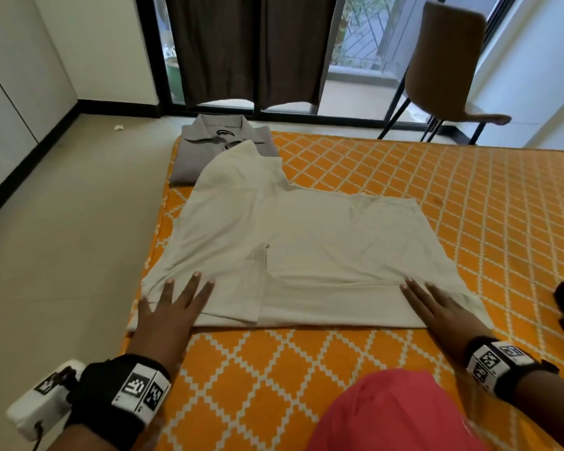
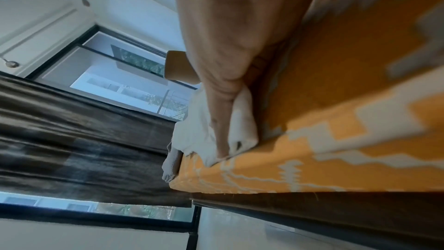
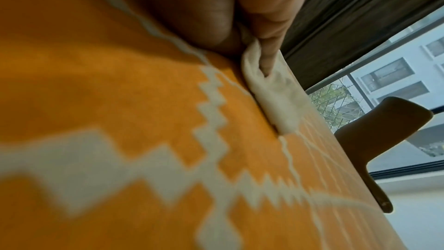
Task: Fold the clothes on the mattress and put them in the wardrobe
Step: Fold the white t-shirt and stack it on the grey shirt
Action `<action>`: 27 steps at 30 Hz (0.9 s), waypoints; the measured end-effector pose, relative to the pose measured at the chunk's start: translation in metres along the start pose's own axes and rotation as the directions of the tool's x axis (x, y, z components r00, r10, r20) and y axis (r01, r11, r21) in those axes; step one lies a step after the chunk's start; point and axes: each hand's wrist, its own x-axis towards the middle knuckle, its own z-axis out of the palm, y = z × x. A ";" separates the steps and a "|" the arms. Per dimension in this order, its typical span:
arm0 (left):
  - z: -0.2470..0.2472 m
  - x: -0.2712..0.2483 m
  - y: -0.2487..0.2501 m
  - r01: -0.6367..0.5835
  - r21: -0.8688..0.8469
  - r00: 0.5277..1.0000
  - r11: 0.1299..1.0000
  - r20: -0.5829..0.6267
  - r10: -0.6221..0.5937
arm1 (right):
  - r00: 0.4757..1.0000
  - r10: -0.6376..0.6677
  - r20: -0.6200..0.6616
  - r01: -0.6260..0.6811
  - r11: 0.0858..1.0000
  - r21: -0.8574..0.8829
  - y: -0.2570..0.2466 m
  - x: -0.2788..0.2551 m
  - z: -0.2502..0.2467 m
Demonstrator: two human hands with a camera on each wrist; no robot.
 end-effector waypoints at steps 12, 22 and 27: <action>0.003 -0.047 0.005 -0.118 -0.175 0.983 0.978 0.119 0.140 | 0.973 0.230 -0.024 -0.231 0.969 -0.093 0.039 -0.054 0.009; 0.007 -0.016 0.078 -0.248 -0.463 0.962 0.851 -0.224 0.158 | 0.818 -0.504 -0.276 0.536 0.842 0.053 -0.092 0.020 -0.034; 0.024 -0.010 0.074 -0.197 -0.514 0.968 0.835 -0.238 0.083 | 0.795 -0.564 -0.223 0.602 0.780 0.170 -0.101 0.034 -0.027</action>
